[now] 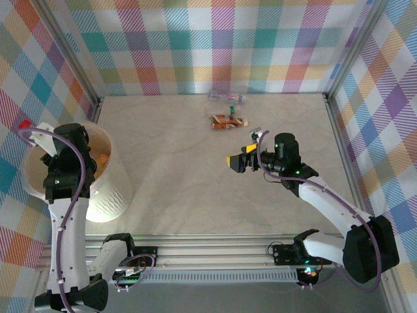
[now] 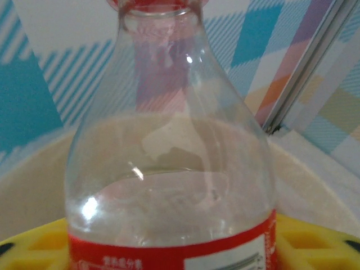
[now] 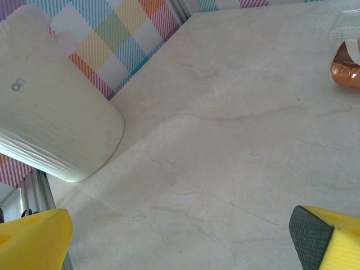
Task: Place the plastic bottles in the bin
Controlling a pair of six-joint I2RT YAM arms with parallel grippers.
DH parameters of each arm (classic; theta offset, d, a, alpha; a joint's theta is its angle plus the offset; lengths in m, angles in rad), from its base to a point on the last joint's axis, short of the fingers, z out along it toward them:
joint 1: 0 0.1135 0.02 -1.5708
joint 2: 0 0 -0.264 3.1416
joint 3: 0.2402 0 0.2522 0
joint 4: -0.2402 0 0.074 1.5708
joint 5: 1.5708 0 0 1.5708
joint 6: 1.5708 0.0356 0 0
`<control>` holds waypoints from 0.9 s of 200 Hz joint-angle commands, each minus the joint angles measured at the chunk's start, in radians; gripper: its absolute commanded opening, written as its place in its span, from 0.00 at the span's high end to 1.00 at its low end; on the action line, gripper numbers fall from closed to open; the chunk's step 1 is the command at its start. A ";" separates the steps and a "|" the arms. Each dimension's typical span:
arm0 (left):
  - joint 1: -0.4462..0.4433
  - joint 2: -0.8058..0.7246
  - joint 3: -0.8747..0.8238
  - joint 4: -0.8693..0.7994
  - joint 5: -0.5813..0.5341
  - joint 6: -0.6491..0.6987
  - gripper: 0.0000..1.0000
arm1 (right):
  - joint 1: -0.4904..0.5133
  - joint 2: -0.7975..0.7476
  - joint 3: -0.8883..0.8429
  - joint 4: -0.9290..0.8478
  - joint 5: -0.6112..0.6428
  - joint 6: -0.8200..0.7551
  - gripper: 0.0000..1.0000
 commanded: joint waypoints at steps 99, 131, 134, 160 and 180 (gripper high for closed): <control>0.014 0.028 0.112 -0.153 0.084 -0.173 0.00 | 0.006 0.021 0.025 0.029 -0.003 -0.017 0.00; 0.015 0.046 0.150 -0.140 0.243 -0.176 0.00 | 0.005 0.030 0.040 -0.011 0.107 0.049 0.00; 0.015 0.045 0.152 -0.132 0.267 -0.174 0.00 | 0.005 0.031 0.042 -0.014 0.119 0.057 0.00; 0.015 0.044 0.157 -0.031 0.529 -0.129 0.00 | -0.001 0.062 0.058 -0.036 0.191 0.088 0.00; 0.011 0.062 0.171 0.022 0.686 -0.121 0.00 | -0.013 0.095 0.089 -0.070 0.200 0.067 0.00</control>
